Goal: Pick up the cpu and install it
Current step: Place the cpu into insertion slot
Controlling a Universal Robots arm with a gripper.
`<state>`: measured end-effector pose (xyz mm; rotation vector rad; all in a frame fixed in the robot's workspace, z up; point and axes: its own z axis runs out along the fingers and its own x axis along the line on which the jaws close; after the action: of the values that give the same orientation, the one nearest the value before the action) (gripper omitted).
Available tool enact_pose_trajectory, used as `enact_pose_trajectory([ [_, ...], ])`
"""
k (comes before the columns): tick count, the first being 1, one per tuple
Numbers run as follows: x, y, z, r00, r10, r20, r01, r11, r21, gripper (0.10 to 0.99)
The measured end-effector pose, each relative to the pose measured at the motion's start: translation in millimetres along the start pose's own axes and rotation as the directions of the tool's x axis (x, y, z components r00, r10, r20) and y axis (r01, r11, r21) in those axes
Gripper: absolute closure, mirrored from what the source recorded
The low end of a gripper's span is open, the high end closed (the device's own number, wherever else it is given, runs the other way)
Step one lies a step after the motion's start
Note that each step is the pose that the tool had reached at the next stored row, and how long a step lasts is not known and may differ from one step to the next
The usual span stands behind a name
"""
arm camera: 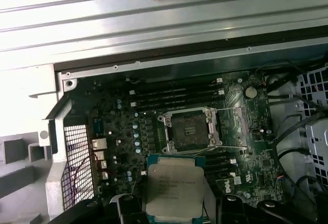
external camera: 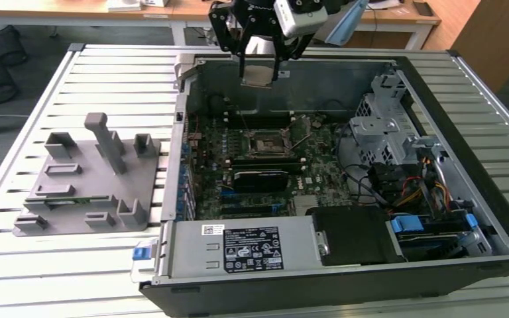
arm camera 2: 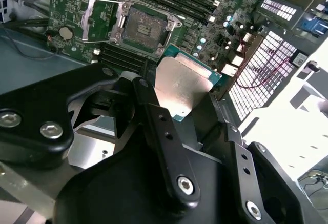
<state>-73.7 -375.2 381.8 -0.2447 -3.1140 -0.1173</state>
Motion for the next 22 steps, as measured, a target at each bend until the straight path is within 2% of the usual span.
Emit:
enact_pose_trajectory([
  [10, 0.0, 0.0, 0.2, 0.9975, 0.070, 0.0052, -0.070, 0.9975, -0.002, 0.553],
  [22, 0.0, 0.1, 0.4, 0.9894, 0.145, 0.0109, -0.145, 0.9894, -0.004, 0.553],
])
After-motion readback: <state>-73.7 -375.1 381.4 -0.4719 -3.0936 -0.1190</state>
